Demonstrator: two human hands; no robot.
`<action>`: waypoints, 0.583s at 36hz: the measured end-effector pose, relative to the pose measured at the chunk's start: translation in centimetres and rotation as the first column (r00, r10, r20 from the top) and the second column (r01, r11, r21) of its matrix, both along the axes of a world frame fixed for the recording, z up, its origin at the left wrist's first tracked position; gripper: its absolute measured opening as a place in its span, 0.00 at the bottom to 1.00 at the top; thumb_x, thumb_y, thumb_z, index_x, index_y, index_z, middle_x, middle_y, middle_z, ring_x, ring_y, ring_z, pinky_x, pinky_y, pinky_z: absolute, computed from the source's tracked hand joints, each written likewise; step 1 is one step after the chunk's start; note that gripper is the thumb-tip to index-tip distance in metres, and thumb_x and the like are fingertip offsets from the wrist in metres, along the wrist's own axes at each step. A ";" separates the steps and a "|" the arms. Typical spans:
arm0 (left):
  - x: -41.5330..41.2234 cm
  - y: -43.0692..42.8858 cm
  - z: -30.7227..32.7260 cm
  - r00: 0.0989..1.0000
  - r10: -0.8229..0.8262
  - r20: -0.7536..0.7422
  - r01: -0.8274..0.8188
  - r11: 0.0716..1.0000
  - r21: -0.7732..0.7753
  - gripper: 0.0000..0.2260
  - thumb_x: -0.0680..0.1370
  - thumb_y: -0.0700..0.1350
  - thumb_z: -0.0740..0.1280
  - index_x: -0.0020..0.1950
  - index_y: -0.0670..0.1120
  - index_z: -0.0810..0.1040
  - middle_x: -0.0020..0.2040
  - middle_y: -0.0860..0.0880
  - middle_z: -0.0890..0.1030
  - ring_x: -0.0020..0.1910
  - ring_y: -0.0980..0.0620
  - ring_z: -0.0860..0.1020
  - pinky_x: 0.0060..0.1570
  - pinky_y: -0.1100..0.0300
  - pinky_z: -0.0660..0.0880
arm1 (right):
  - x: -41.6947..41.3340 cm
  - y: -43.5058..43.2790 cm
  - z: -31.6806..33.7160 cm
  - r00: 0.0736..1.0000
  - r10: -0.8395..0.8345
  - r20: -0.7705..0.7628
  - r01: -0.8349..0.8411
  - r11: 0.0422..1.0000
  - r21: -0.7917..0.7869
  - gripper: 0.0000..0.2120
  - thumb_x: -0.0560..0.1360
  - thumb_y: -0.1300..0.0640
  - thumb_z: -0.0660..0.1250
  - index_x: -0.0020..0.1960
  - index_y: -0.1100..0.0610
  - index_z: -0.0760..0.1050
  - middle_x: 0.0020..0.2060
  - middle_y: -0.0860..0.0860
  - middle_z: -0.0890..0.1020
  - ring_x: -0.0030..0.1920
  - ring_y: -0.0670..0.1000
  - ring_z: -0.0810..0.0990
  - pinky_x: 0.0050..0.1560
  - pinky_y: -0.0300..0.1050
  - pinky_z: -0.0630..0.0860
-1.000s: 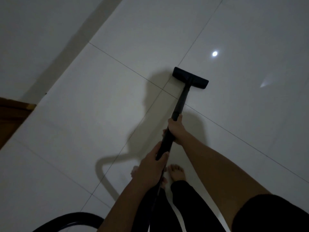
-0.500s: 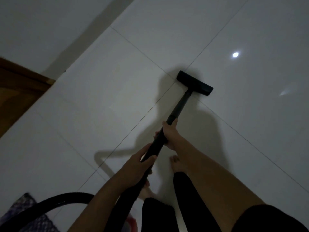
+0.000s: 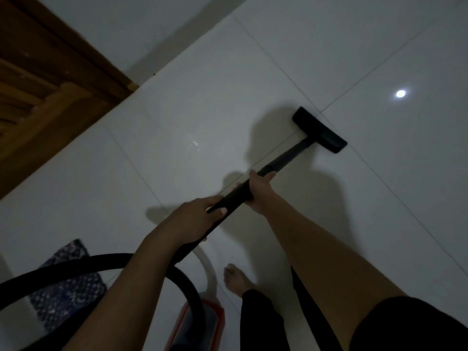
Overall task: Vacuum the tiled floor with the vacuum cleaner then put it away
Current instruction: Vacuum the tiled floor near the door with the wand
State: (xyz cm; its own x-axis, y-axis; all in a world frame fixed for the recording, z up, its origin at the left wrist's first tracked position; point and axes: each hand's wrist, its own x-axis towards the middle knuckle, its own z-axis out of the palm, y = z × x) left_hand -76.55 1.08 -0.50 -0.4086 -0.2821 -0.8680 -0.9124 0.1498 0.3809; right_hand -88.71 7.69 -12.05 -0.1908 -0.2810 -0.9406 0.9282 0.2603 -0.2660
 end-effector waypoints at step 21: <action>3.1 -4.9 -0.8 0.982 0.162 0.093 -0.149 0.980 -0.130 0.20 0.75 0.53 0.67 0.67 0.53 0.73 0.40 0.50 0.79 0.40 0.48 0.82 0.37 0.67 0.71 | -0.2 1.0 -2.4 -0.077 0.417 -0.906 -0.956 0.227 0.185 0.27 0.74 0.56 0.71 0.71 0.57 0.69 0.66 0.52 0.73 0.64 0.45 0.70 0.67 0.37 0.64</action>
